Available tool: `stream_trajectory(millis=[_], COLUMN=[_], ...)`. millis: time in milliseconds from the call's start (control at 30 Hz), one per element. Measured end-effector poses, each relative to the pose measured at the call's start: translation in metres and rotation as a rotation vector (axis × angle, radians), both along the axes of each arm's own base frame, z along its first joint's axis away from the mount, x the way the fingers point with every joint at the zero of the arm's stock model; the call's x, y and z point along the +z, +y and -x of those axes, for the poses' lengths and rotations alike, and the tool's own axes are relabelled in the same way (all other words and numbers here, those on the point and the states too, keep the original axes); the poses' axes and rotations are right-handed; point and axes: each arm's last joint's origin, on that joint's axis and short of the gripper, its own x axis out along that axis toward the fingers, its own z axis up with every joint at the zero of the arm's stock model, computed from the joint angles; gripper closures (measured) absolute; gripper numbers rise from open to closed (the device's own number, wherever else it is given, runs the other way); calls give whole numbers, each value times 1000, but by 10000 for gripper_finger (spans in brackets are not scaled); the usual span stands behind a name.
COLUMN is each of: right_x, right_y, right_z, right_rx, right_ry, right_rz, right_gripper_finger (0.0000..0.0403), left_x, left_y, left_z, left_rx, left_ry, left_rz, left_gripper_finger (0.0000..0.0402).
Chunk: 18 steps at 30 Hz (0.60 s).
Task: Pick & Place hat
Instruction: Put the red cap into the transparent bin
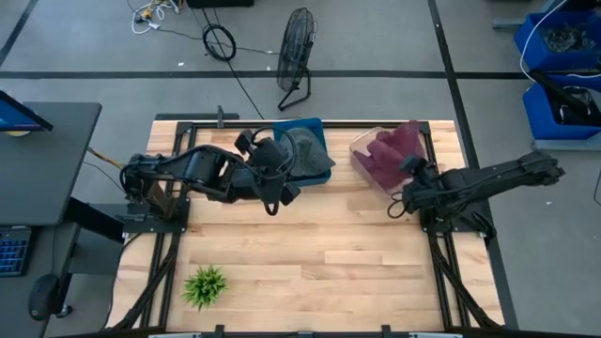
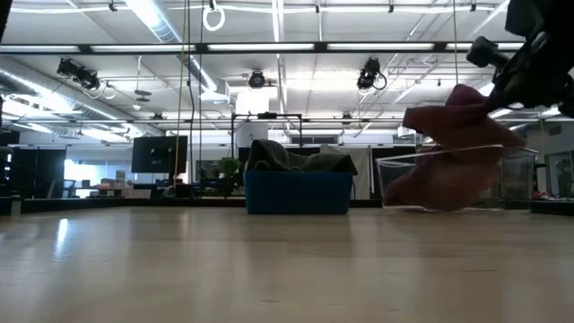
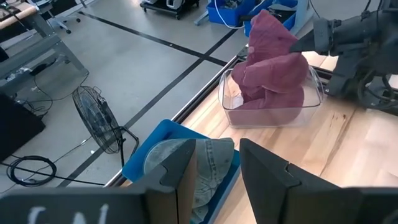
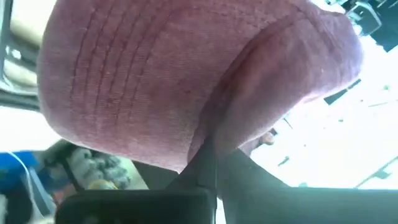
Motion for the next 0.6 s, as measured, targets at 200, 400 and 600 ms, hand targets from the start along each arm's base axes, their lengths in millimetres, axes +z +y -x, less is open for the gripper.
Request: stream_trajectory(millis=[200,400,600], right_x=[-15,-23,-22], right_y=[1,5,6], right_z=[-7,-18,-23], right_rx=[7,56,1], right_ry=[-39,-105,-269], right_rz=[-89,-183,-278], right_gripper_finger=[401,399,383], left_x=[0,0,0], left_y=[0,0,0], left_z=[0,0,0], left_rx=[-13,-25,-36], left_ry=[19,37,52], left_rz=[-18,-34,-47], left_gripper_finger=[275,275,275])
